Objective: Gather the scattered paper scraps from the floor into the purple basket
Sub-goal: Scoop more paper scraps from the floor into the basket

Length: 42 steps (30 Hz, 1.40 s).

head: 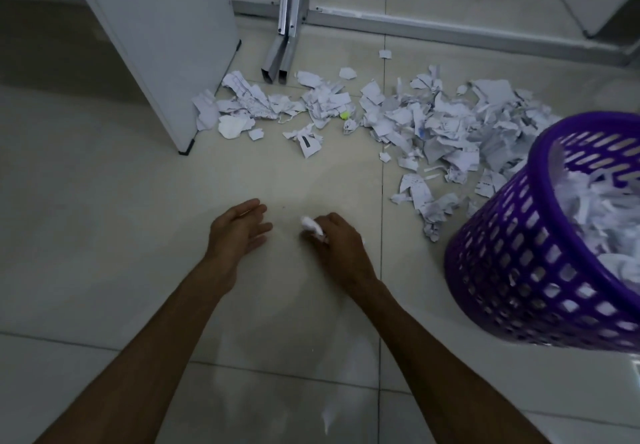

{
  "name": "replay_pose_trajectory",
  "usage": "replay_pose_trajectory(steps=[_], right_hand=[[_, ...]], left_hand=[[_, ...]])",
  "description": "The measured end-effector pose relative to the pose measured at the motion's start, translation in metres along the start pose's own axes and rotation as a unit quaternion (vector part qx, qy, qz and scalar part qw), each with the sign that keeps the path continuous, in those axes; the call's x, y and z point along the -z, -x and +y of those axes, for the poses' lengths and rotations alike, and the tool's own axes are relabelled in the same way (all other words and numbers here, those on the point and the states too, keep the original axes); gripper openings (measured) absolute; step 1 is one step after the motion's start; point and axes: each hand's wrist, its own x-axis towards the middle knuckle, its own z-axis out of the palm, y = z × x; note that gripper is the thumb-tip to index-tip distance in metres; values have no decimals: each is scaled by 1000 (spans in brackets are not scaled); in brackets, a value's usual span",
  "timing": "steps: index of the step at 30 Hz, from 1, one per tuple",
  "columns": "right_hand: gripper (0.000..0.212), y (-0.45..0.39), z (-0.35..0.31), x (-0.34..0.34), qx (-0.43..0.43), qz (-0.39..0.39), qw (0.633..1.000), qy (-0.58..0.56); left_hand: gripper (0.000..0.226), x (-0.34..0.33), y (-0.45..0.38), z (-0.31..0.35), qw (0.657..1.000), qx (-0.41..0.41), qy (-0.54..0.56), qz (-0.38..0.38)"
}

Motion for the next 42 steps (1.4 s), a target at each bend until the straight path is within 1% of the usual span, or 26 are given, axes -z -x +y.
replay_pose_trajectory(steps=[3, 5, 6, 7, 9, 10, 12, 15, 19, 22, 25, 27, 29, 30, 32, 33, 35, 37, 38, 39, 40, 41, 42], right_hand=[[21, -7, -16, 25, -119, 55, 983, -129], [14, -10, -31, 45, -143, 84, 967, -191], [12, -11, -39, 60, -139, 98, 964, -206], [16, -14, -48, 73, -131, 105, 962, -213], [24, -21, -66, 103, -112, 115, 960, -230], [23, -24, -75, 119, -104, 122, 956, -247], [18, -27, -91, 151, -97, 136, 949, -267], [20, -21, -105, 209, -82, 130, 952, -265], [15, -3, -98, 283, -89, 138, 955, -248], [20, 17, -75, 324, -94, 159, 961, -205], [27, 36, -46, 344, -83, 173, 977, -88], [34, 43, -31, 350, -92, 133, 987, 15], [49, 49, -19, 359, -116, 69, 982, 133], [57, 52, -16, 364, -131, 37, 977, 162], [61, 58, -14, 371, -156, -6, 976, 154], [60, 61, -13, 374, -165, -2, 977, 133], [56, 70, -7, 378, -168, 62, 976, 125], [47, 80, 2, 383, -168, 146, 958, 182], [44, 85, 7, 386, -175, 173, 943, 226], [45, 90, 14, 389, -192, 184, 925, 271], [51, 96, 21, 392, -223, 180, 909, 303], [60, 101, 28, 394, -265, 166, 898, 308], [67, 105, 33, 396, -310, 151, 896, 279]], left_hand=[[22, 2, 10, 14, 1000, -1, 13, 3], [23, -5, 18, 23, 1000, 9, 30, 6], [25, -13, 25, 30, 999, 15, 50, 4], [27, -21, 31, 36, 997, 20, 69, 1], [29, -41, 45, 52, 997, 13, 76, -18], [29, -52, 52, 61, 997, 6, 75, -32], [29, -74, 67, 76, 994, -6, 78, -70], [30, -110, 93, 98, 987, -13, 81, -138], [27, -162, 129, 110, 975, 10, 77, -207], [27, -196, 156, 103, 972, 6, 21, -233], [35, -221, 173, 86, 967, -9, -68, -247], [35, -230, 177, 75, 964, 3, -82, -252], [37, -238, 183, 68, 966, 16, -69, -249], [41, -240, 184, 64, 967, 18, -65, -247], [48, -242, 185, 58, 967, 12, -73, -245], [49, -242, 185, 55, 967, 9, -81, -241], [47, -242, 187, 49, 965, 16, -102, -240], [43, -240, 190, 47, 957, 37, -132, -255], [40, -238, 191, 46, 952, 51, -145, -265], [35, -237, 192, 45, 947, 65, -153, -275], [31, -236, 192, 43, 943, 76, -149, -288], [27, -237, 192, 43, 940, 88, -137, -299], [26, -239, 194, 42, 939, 96, -121, -308]])
